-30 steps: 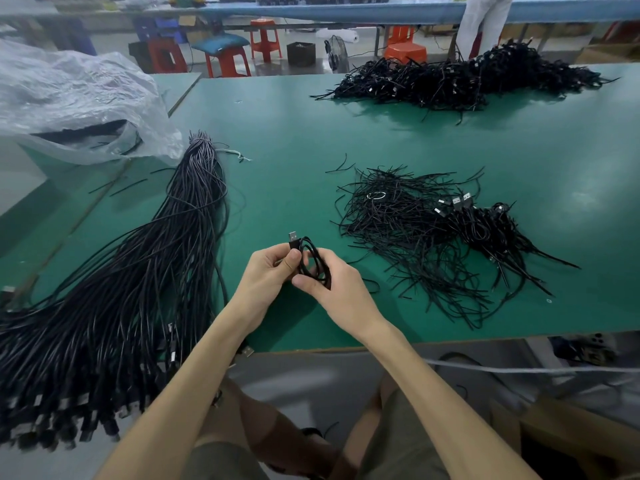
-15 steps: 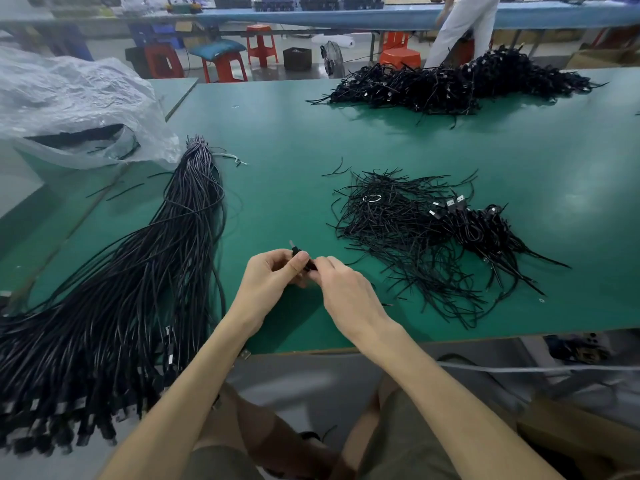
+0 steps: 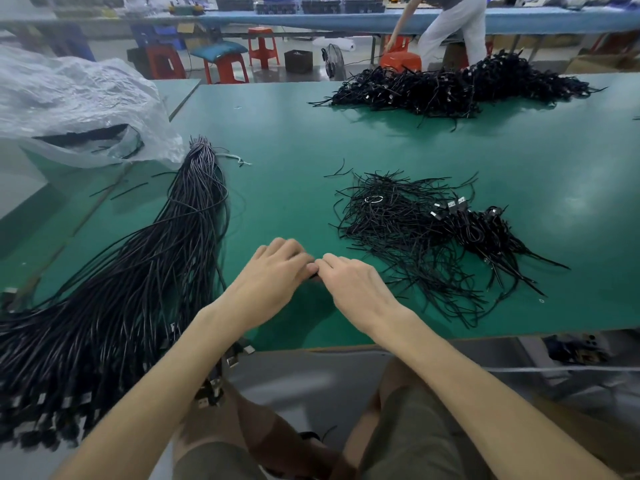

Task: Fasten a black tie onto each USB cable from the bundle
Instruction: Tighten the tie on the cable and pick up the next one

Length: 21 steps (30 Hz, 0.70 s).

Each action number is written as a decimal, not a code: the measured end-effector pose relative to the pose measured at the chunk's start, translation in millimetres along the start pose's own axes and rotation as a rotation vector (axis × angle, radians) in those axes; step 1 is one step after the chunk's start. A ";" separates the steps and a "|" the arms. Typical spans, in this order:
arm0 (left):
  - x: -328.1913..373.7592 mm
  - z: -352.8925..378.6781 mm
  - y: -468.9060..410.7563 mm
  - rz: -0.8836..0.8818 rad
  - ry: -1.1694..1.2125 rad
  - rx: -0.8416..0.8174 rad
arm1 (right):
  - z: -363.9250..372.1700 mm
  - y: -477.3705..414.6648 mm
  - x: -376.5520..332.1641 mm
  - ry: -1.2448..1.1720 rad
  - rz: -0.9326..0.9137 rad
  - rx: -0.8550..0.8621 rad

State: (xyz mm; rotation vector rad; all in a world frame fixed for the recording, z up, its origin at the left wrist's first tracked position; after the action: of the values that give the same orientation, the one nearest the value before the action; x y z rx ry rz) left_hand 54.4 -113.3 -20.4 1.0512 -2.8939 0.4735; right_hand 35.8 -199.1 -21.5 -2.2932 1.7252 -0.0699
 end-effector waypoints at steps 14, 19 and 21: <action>-21.7 27.0 6.6 -0.250 0.490 -0.053 | -18.0 -8.3 -9.9 0.072 -0.134 0.291; -49.6 15.5 11.9 -0.383 0.398 0.141 | -40.0 -15.3 31.2 0.037 0.122 0.362; -57.9 15.9 13.8 -0.442 0.424 0.222 | -50.9 -17.2 62.2 -0.054 0.289 0.386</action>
State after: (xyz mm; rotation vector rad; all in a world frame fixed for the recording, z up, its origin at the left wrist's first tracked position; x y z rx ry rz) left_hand 91.6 -71.8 -46.6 1.3715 -2.1983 0.8728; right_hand 59.8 -263.2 24.1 -1.7450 1.8123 -0.2567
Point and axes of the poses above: each hand's wrist, its own y-axis away from the middle knuckle, its own z-axis out of the palm, x = y × z, the point moved 10 cm from there along -y, towards the middle knuckle, and after that the axes turned 14 degrees about z, right-handed, at the moved point
